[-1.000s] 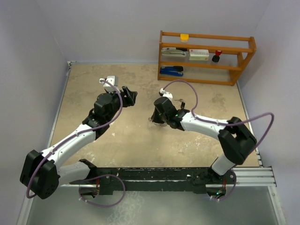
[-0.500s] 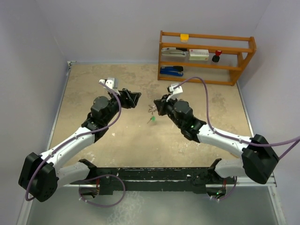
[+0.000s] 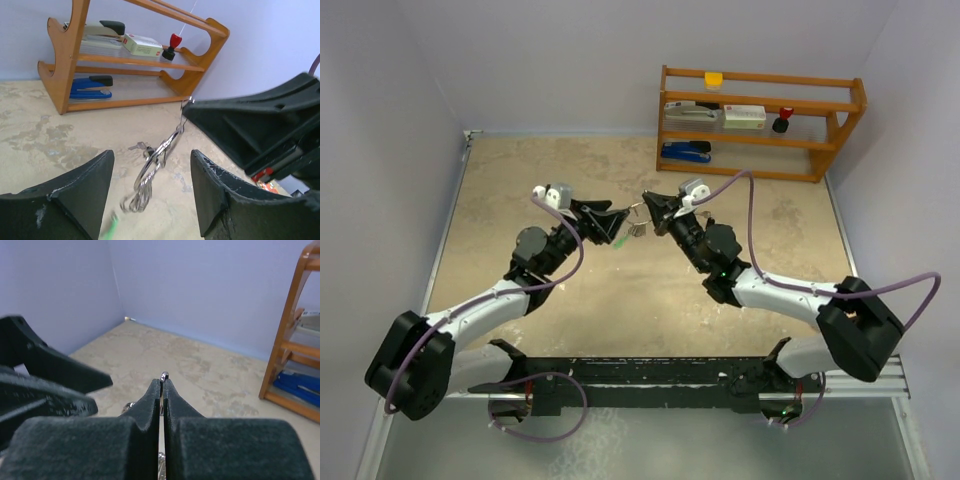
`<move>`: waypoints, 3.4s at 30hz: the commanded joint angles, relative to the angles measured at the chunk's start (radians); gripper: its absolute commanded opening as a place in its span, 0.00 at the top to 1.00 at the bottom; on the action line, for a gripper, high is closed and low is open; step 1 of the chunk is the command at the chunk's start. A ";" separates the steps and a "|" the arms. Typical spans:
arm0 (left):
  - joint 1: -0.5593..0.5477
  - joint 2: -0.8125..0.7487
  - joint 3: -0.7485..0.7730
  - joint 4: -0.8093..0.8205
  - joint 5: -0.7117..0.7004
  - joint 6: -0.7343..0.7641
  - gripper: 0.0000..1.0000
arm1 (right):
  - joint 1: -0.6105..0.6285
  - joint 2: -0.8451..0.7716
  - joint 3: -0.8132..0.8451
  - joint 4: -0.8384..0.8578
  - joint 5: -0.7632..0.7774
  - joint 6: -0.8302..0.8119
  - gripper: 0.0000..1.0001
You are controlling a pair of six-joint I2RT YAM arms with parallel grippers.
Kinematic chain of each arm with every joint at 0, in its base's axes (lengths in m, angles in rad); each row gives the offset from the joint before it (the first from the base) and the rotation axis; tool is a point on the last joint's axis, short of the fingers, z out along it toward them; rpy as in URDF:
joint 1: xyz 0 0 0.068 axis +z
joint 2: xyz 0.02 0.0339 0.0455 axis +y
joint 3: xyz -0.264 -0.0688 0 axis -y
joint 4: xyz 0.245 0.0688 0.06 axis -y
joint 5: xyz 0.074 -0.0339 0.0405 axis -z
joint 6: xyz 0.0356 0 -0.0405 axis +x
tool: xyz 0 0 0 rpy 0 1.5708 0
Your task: Put the keys on the keyring
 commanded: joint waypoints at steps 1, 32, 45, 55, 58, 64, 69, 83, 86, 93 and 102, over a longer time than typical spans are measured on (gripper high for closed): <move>0.006 0.036 -0.093 0.351 0.000 -0.018 0.40 | -0.012 0.023 -0.005 0.237 -0.039 -0.054 1.00; -0.159 0.227 -0.005 0.424 -0.166 0.372 0.34 | -0.148 0.237 -0.006 0.711 -0.486 0.248 1.00; -0.167 0.303 -0.061 0.584 -0.218 0.466 0.43 | -0.160 0.193 -0.008 0.714 -0.519 0.299 1.00; -0.167 0.334 -0.094 0.605 -0.195 0.489 0.43 | -0.173 0.172 0.005 0.713 -0.529 0.316 1.00; -0.167 0.335 -0.109 0.612 -0.183 0.495 0.43 | -0.179 0.170 0.007 0.713 -0.528 0.324 1.00; -0.168 0.326 -0.140 0.613 -0.167 0.507 0.44 | -0.185 0.165 0.012 0.711 -0.529 0.326 1.00; -0.168 0.296 -0.171 0.623 -0.132 0.523 0.44 | -0.192 0.168 0.012 0.711 -0.518 0.324 1.00; -0.168 0.319 -0.148 0.676 -0.112 0.506 0.42 | -0.197 0.157 0.006 0.712 -0.556 0.334 1.00; -0.167 0.317 -0.128 0.669 -0.106 0.513 0.42 | -0.197 0.154 0.002 0.712 -0.563 0.336 1.00; -0.167 0.334 -0.061 0.639 -0.080 0.519 0.42 | -0.197 0.164 -0.009 0.715 -0.569 0.342 1.00; -0.167 0.396 0.009 0.650 -0.080 0.519 0.44 | -0.197 0.166 -0.022 0.725 -0.574 0.359 1.00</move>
